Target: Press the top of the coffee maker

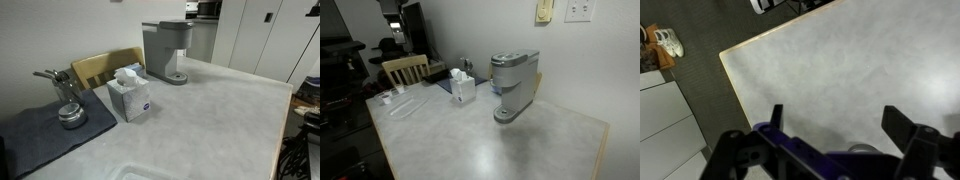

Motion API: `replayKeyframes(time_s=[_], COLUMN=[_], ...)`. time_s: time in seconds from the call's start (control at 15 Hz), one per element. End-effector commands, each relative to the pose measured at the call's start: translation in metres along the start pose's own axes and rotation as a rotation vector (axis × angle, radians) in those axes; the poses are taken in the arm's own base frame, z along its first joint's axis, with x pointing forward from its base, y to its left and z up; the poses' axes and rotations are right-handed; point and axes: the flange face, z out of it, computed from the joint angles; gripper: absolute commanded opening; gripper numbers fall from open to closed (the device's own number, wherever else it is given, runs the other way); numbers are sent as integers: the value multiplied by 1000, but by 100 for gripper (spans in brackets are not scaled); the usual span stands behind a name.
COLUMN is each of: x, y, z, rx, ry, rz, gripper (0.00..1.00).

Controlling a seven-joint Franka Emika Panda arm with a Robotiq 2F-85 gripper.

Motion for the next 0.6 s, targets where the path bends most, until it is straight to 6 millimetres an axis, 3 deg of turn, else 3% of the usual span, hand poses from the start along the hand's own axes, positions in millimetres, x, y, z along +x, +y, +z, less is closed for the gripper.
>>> replayKeyframes(time_s=[0.0,0.53], x=[29,71], y=[1,7], z=[7,-3], rx=[68,266], ry=[-29,-31], rz=[4,-101], gripper=[100,100])
